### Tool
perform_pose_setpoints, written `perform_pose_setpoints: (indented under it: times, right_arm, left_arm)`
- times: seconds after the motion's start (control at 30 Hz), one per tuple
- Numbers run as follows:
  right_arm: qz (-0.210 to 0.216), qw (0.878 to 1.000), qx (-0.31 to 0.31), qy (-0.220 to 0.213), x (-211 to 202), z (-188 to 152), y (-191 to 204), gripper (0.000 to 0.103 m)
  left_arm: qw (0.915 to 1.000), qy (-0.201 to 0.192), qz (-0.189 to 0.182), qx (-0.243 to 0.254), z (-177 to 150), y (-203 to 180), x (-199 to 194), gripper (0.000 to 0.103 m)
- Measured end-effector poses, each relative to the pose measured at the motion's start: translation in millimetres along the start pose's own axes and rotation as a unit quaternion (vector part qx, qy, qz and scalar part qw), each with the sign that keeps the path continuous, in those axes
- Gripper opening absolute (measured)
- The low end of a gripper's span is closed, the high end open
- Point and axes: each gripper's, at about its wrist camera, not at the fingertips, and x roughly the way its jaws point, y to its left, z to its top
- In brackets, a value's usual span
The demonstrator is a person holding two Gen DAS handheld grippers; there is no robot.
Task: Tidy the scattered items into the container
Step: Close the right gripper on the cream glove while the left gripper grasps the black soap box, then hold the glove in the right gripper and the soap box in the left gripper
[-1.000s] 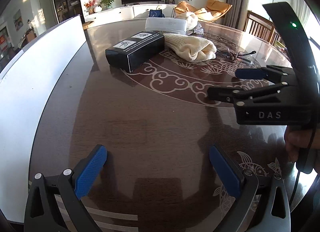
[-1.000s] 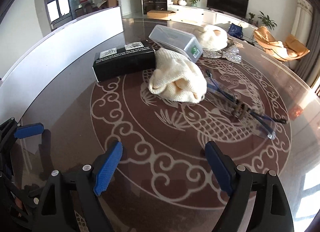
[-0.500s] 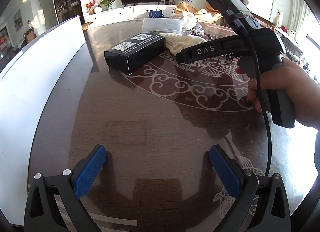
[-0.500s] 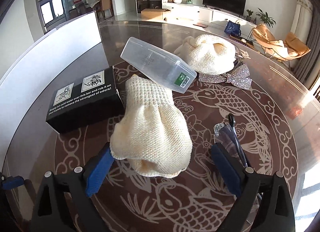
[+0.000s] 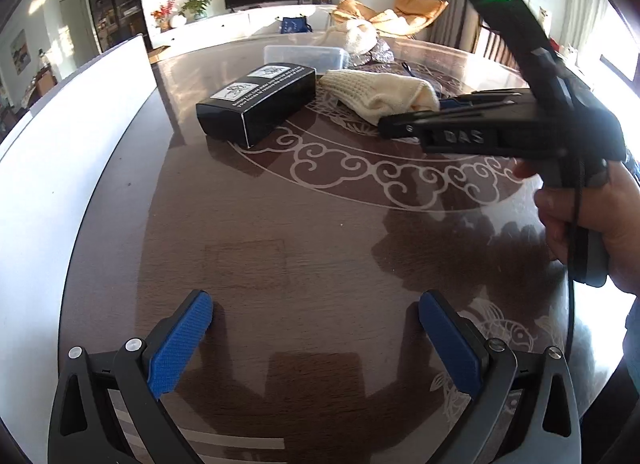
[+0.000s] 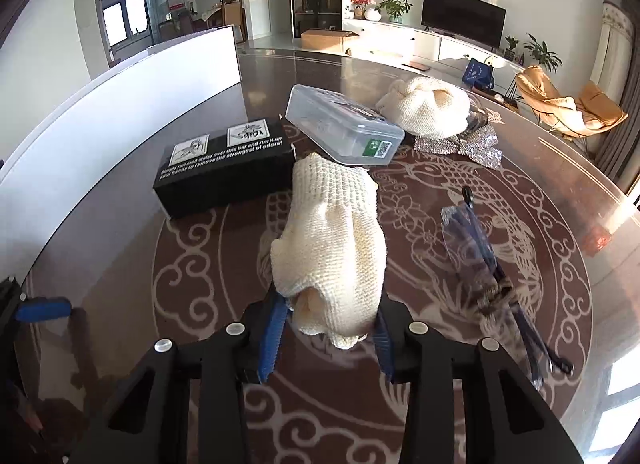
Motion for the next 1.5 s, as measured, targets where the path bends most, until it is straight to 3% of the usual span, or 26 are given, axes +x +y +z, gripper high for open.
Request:
perform_pose_setpoints:
  times: [0.13,0.3,0.53,0.7,0.73,0.77,0.93,1.07,1.17,1.23,1.3,1.33,1.37,1.43,1.5]
  right_arm:
    - [-0.007,1.000,0.010,0.000,-37.2,-45.6,-0.2,0.040]
    - [-0.022,1.000,0.011,0.000,-50.2,-62.4,5.0,0.041]
    - [-0.022,1.000,0.013,0.000,-52.3,-62.8,4.5,0.042]
    - [-0.021,1.000,0.013,0.000,-50.4,-61.1,5.9,0.042]
    - [-0.021,1.000,0.013,0.000,-50.5,-61.1,5.9,0.042]
    - [-0.021,1.000,0.013,0.000,-50.5,-61.1,5.9,0.042]
    - [-0.021,1.000,0.013,0.000,-51.0,-61.2,6.2,0.042]
    - [-0.022,1.000,0.013,0.000,-51.2,-61.1,6.5,0.042]
    - [-0.031,1.000,0.006,-0.001,-52.7,-61.2,10.3,0.042]
    - [-0.032,0.999,0.011,-0.001,-53.8,-61.9,11.7,0.042]
    - [-0.039,0.999,0.020,0.001,-53.9,-62.6,9.6,0.048]
    - [-0.046,0.999,0.028,0.002,-53.7,-63.1,7.0,0.059]
    - [-0.051,0.998,0.039,0.005,-53.1,-63.7,3.0,0.070]
    - [-0.034,0.997,0.067,0.007,-53.0,-65.3,-7.9,0.075]
    - [-0.012,0.997,0.081,-0.001,-55.1,-66.3,-14.7,0.077]
  left_arm:
    - [0.9988,0.026,-0.022,0.036,26.7,24.1,16.4,0.103]
    - [0.9918,0.002,-0.069,0.108,77.7,46.4,51.2,0.103]
    - [0.9938,-0.020,-0.061,0.091,130.3,67.0,87.6,0.103]
    - [0.9929,-0.024,-0.065,0.097,142.7,57.1,94.1,0.103]
    - [0.9924,-0.032,-0.066,0.099,142.9,56.7,92.0,0.090]
    - [0.9924,-0.043,-0.066,0.095,143.3,57.1,89.3,0.064]
    - [0.9958,-0.048,-0.049,0.060,128.6,63.5,77.6,0.059]
    - [0.9991,-0.024,-0.034,0.010,92.9,59.4,54.8,0.058]
    - [0.9990,-0.006,-0.044,0.000,56.3,45.0,30.5,0.058]
    - [0.9995,-0.005,-0.032,0.003,36.4,37.2,20.1,0.058]
    - [0.9999,-0.009,-0.015,0.003,30.9,31.7,17.9,0.060]
    - [0.9999,-0.010,-0.010,0.002,30.7,30.3,19.2,0.067]
    - [1.0000,-0.007,-0.006,0.002,30.6,29.8,22.4,0.087]
    - [1.0000,-0.005,-0.002,0.004,29.7,28.3,29.1,0.103]
    - [0.9999,-0.014,-0.001,0.001,31.8,28.8,31.2,0.103]
